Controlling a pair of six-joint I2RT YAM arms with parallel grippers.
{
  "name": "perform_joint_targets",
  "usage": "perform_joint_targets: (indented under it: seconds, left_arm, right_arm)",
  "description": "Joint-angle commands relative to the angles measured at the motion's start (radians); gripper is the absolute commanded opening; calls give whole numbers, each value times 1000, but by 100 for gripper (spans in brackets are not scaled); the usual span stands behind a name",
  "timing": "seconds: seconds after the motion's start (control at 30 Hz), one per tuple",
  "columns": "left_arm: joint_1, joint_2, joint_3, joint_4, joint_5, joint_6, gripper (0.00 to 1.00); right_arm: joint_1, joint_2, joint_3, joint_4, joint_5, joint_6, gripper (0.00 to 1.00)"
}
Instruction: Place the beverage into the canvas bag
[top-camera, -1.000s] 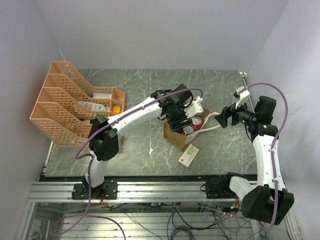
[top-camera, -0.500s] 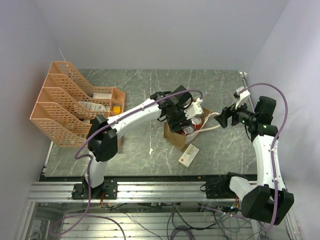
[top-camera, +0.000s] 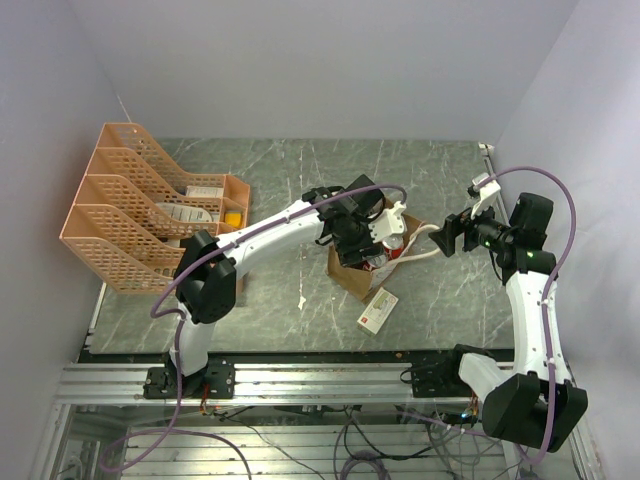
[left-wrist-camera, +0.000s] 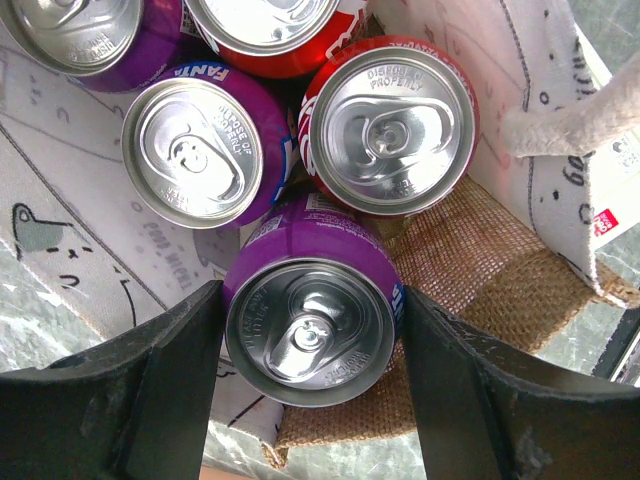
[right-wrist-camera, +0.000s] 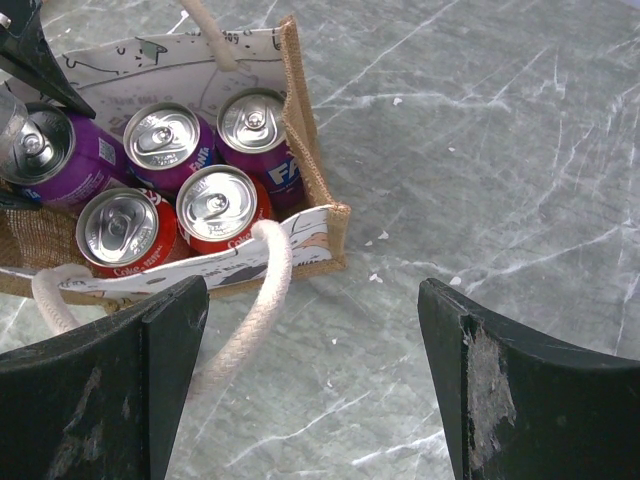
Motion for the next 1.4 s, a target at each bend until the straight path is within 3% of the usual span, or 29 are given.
perform_joint_targets:
  seconds: [0.0,0.6,0.93,1.37]
  left_arm:
    - [-2,14,-7,-10,-5,-4,48]
    - [-2,-4,-37,17,-54,-17,66]
    - [-2,-26,-26,14,-66,-12,82]
    - [-2,-47,1,17,-65,-8,86]
  right_arm:
    - [-9,-13,-11,6,-3,-11,86]
    - [-8,-13,-12,7,-4,-14,86]
    - [-8,-15,-12,8,0,-14,86]
    - [-9,-15,-12,6,-1,-14,86]
